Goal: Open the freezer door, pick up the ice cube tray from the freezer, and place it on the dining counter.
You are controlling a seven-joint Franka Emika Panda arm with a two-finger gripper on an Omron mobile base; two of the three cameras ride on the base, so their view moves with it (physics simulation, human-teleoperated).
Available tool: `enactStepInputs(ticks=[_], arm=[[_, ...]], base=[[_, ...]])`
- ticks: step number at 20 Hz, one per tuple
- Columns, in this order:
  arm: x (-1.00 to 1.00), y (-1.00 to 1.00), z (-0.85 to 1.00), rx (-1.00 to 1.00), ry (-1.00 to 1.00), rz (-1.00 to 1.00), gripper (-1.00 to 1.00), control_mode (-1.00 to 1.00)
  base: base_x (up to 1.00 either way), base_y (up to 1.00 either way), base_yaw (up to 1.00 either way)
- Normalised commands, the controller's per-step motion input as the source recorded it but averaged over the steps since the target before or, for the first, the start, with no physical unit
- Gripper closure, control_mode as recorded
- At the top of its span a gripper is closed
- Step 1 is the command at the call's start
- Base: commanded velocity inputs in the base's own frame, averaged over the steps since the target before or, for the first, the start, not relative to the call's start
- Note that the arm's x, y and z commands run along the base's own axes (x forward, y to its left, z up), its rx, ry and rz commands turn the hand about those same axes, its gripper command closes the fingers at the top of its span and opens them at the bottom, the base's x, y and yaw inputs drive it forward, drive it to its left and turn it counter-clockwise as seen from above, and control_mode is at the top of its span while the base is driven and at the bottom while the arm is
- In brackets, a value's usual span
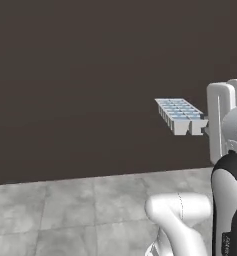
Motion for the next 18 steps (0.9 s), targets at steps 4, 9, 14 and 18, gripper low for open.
enactStepInputs(ticks=[4,9,14,18], arm=[[0.00,0.00,0.00,0.00,0.00,0.00,1.00,1.00],[0.00,0.00,0.00,0.00,0.00,0.00,1.00,1.00],[0.00,0.00,0.00,0.00,0.00,0.00,1.00,1.00],[0.00,0.00,0.00,0.00,0.00,0.00,1.00,1.00]], base=[[0.00,0.00,0.85],[-0.04,-0.01,0.82],[-0.02,0.00,0.83],[0.00,0.00,0.83]])
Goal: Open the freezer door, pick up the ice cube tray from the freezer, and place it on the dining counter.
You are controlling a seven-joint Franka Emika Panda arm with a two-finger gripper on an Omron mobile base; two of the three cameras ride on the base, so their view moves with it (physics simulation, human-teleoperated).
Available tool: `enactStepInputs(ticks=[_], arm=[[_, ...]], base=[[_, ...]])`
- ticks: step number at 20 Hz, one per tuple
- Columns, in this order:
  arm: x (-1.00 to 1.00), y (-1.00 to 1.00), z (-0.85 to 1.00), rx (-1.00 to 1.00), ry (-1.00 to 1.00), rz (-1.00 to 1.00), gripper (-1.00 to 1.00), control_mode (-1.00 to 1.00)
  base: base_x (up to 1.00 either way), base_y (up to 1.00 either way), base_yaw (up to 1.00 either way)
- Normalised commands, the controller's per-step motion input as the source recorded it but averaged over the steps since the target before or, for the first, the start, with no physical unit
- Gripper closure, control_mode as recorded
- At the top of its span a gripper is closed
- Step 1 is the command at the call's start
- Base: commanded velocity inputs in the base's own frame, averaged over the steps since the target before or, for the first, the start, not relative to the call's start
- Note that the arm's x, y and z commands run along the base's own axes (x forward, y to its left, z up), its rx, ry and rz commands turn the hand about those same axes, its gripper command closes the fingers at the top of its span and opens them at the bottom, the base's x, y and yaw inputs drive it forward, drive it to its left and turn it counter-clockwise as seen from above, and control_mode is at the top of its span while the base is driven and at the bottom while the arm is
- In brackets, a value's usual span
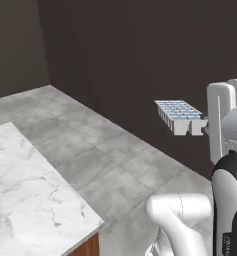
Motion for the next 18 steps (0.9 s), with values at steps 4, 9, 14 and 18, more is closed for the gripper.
enactStepInputs(ticks=[4,9,14,18], arm=[[0.00,0.00,0.00,0.00,0.00,0.00,1.00,1.00],[0.00,0.00,0.00,0.00,0.00,0.00,1.00,1.00],[0.00,0.00,0.00,0.00,0.00,0.00,1.00,1.00],[0.00,0.00,0.00,0.00,0.00,0.00,1.00,1.00]], base=[[0.00,0.00,0.83],[0.00,0.00,0.83],[0.00,0.00,0.80],[0.04,0.00,0.60]])
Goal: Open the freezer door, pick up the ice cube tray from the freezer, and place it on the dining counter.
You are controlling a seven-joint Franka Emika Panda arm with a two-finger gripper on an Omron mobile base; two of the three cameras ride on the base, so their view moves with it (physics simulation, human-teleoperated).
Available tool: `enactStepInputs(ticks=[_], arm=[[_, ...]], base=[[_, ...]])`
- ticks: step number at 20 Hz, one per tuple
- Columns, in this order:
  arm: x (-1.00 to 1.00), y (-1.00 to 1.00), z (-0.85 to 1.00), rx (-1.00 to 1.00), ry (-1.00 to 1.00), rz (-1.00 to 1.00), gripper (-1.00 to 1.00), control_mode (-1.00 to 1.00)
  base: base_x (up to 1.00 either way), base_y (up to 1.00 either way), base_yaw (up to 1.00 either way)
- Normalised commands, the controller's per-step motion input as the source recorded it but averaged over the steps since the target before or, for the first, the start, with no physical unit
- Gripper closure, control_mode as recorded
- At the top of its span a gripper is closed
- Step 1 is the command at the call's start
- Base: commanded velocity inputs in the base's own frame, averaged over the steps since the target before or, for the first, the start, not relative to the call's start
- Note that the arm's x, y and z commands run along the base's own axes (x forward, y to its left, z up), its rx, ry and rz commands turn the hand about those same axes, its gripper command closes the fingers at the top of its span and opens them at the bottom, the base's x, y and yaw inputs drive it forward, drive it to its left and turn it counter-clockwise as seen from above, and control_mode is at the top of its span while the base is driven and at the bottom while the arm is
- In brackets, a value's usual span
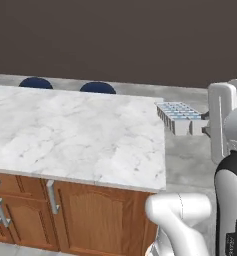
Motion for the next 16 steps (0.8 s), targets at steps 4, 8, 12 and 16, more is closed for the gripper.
enactStepInputs(ticks=[4,8,12,16], arm=[[0.00,0.00,0.00,0.00,0.00,0.00,1.00,1.00],[0.00,0.00,0.00,0.00,0.00,0.00,1.00,1.00],[0.00,0.00,0.00,0.00,0.00,0.00,1.00,1.00],[0.00,0.00,0.00,0.00,0.00,0.00,1.00,1.00]], base=[[0.16,0.36,0.26],[0.33,0.74,0.03],[0.45,0.84,0.00],[0.41,0.82,0.00]])
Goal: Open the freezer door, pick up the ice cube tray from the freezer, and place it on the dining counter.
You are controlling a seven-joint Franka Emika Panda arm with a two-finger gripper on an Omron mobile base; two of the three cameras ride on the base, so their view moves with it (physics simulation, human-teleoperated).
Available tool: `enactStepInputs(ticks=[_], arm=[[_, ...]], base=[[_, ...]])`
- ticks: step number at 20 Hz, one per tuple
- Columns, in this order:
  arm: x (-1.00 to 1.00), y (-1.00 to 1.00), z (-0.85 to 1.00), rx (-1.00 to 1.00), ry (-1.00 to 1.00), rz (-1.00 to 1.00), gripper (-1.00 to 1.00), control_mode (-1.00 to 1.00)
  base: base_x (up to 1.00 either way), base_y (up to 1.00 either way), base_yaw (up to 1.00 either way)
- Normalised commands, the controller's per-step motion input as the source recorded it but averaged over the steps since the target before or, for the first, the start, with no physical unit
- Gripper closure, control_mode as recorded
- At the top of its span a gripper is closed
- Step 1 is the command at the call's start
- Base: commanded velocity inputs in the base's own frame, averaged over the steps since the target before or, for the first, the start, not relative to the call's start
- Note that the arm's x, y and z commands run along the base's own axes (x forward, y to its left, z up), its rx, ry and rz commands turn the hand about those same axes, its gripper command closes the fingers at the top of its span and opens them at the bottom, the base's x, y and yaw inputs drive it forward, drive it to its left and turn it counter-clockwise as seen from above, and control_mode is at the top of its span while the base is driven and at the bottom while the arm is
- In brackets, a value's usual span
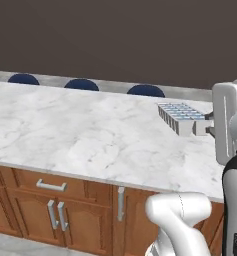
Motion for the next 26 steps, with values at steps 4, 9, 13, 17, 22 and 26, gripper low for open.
enactStepInputs(ticks=[4,9,13,17,22,26], arm=[[0.00,0.00,0.00,0.00,0.00,0.00,1.00,1.00],[0.00,0.00,0.00,0.00,0.00,0.00,1.00,1.00],[0.00,0.00,0.00,0.00,0.00,0.00,1.00,1.00],[0.00,0.00,0.00,0.00,0.00,0.00,1.00,1.00],[0.00,0.00,0.00,0.00,0.00,0.00,1.00,1.00],[0.00,0.00,0.00,0.00,0.00,0.00,1.00,1.00]], base=[[0.33,0.70,-0.03],[0.35,0.58,-0.09],[0.40,0.44,-0.15],[0.36,0.36,-0.18],[0.33,0.30,-0.21],[0.42,0.31,-0.20]])
